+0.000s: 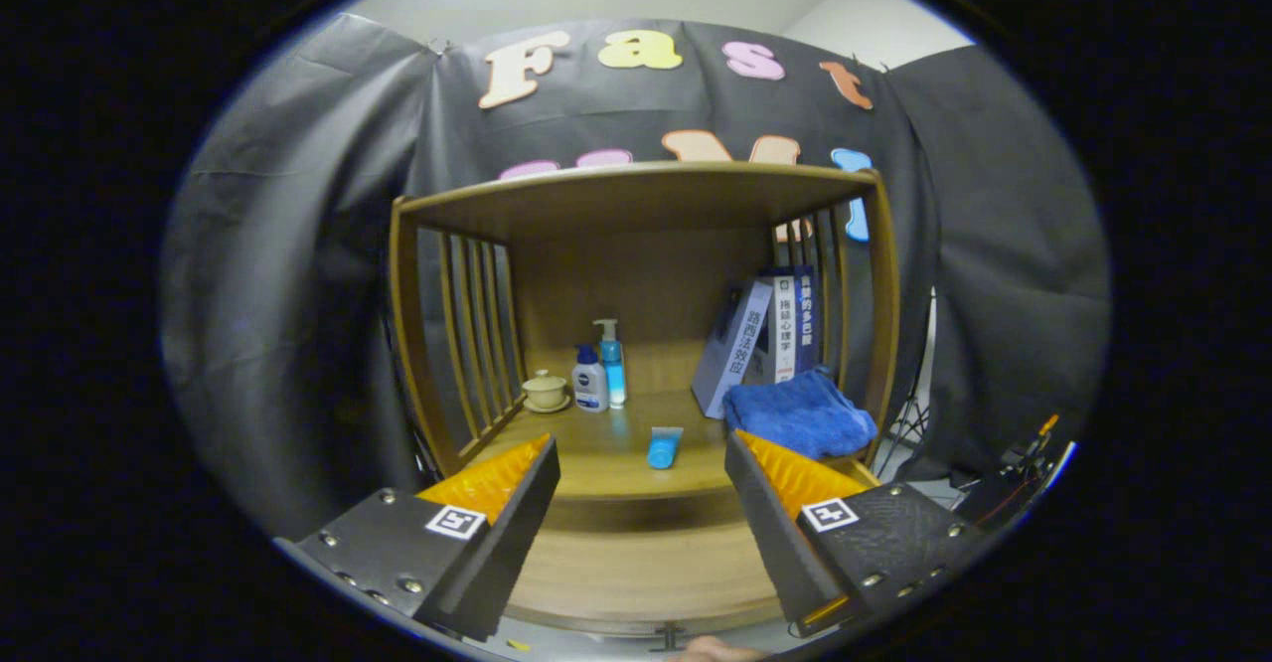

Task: Pull open the drawer, take out the items inside it, and place them on the countertop above the cabinet.

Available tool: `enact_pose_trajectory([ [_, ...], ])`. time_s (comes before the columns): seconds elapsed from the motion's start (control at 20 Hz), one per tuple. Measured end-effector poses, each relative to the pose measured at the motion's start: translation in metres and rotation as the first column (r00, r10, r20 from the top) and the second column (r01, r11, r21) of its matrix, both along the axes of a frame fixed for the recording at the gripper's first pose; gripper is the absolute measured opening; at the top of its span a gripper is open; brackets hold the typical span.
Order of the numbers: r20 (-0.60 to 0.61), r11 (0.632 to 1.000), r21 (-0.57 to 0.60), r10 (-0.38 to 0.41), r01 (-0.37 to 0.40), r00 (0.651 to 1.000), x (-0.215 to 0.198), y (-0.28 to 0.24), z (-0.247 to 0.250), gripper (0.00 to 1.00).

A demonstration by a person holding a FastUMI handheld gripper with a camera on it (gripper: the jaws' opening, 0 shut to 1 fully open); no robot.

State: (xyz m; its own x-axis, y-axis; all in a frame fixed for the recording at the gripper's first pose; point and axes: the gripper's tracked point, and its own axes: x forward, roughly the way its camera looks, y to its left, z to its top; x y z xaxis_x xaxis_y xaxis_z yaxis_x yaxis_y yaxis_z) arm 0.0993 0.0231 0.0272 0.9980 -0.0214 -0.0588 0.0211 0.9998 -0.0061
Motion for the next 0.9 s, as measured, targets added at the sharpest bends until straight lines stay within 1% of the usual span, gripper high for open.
enact_pose_trajectory([
  [0.05, 0.018, 0.999, -0.042, -0.012, 0.013, 1.0, -0.014, -0.005, -0.003, 1.0],
  [0.15, 0.042, 0.991, -0.13, -0.001, 0.007, 0.999, -0.039, -0.005, -0.011, 1.0],
  [0.25, 0.08, 0.986, -0.164, -0.005, 0.019, 0.997, -0.059, -0.007, -0.018, 1.0],
  [0.3, 0.095, 0.989, -0.146, -0.017, 0.031, 0.995, -0.068, -0.008, -0.021, 1.0],
  [0.45, 0.081, 0.995, -0.097, 0.005, 0.002, 0.997, -0.084, -0.001, -0.055, 1.0],
  [0.6, 0.051, 0.993, -0.112, -0.034, 0.039, 0.998, -0.096, -0.013, -0.093, 1.0],
  [0.65, 0.043, 0.993, -0.103, -0.046, 0.05, 0.998, -0.098, -0.014, -0.108, 1.0],
  [0.75, 0.021, 0.997, -0.063, -0.036, 0.037, 0.999, -0.099, -0.011, -0.135, 1.0],
  [0.9, -0.04, 0.999, -0.031, -0.045, 0.043, 0.998, -0.093, -0.016, -0.172, 1.0],
])
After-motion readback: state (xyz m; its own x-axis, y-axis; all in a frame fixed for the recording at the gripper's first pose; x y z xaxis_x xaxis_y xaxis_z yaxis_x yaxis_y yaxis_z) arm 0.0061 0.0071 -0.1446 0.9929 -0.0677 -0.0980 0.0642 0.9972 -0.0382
